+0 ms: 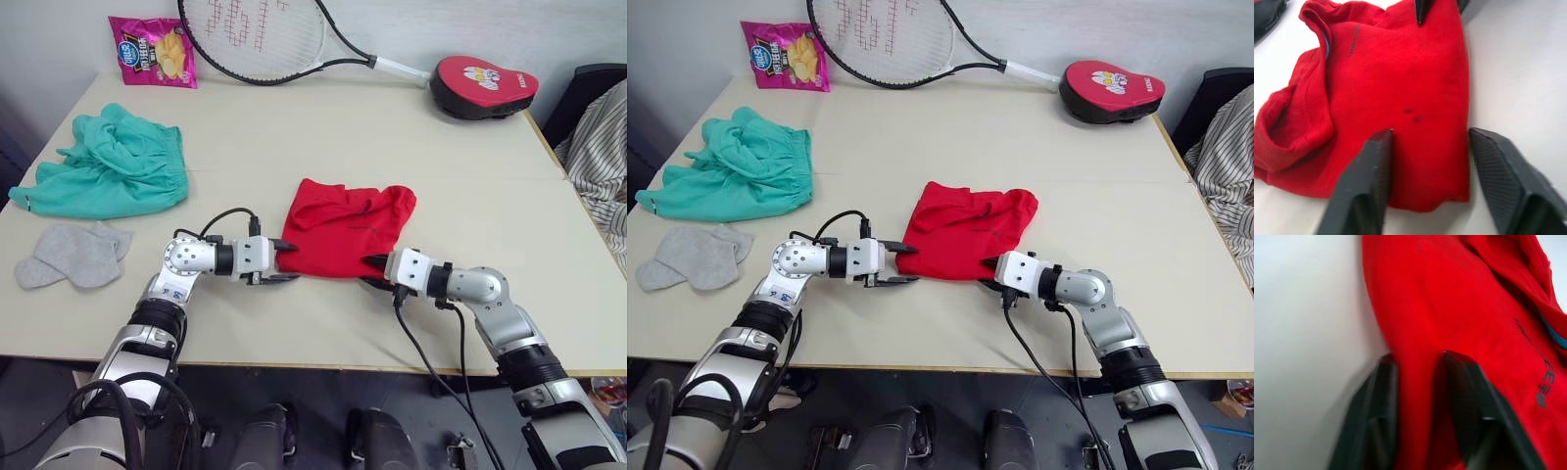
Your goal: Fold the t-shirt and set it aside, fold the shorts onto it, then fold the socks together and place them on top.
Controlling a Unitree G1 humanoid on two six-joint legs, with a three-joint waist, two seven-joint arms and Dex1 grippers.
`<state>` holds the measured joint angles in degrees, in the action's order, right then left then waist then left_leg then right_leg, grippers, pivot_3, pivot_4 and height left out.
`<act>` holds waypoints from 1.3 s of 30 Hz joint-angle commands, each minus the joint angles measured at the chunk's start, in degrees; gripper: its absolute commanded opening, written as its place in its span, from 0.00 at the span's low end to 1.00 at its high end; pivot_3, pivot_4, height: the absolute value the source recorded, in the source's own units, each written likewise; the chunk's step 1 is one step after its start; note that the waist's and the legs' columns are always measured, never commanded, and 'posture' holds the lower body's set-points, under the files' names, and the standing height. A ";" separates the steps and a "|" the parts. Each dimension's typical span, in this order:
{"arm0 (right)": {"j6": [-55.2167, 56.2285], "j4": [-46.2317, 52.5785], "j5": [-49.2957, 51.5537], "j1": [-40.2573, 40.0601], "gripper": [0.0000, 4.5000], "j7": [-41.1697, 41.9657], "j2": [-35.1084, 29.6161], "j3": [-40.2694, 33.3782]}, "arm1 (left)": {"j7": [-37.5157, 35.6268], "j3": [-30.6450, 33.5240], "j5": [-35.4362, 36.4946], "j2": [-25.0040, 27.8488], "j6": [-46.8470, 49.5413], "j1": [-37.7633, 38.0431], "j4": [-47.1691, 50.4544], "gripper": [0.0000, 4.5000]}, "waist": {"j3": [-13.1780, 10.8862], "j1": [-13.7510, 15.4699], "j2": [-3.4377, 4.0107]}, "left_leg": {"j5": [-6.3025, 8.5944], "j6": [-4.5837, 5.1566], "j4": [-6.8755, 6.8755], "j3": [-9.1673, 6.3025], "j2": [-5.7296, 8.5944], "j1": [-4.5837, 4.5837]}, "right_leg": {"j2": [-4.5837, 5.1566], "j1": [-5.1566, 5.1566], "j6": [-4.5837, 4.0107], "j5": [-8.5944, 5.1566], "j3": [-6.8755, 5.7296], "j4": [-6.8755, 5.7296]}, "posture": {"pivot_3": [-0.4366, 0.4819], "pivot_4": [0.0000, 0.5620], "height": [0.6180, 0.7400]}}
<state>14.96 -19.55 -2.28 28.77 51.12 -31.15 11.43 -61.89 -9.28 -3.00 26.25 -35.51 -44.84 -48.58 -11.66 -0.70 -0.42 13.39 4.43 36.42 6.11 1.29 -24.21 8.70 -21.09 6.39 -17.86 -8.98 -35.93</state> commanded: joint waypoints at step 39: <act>-22.90 41.95 31.34 -29.25 0.47 17.34 -18.75 -9.39 | -5.23 13.35 33.45 19.30 45.61 41.13 63.33 0.52 | -0.01 0.91 0.04 | 0.37 -0.48 -0.27 -0.17 -0.16 0.06 | 0.51 0.00 -0.27 -0.16 0.06 0.40 | 0.48 0.27 1.00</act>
<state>-4.55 19.83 24.32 -1.41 67.40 -49.18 4.49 -65.39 2.46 27.33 44.75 8.62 -2.73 13.16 -11.68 0.21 -0.37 13.76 3.95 36.15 5.94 1.13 -24.14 9.21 -21.08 6.12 -18.02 -8.92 -35.53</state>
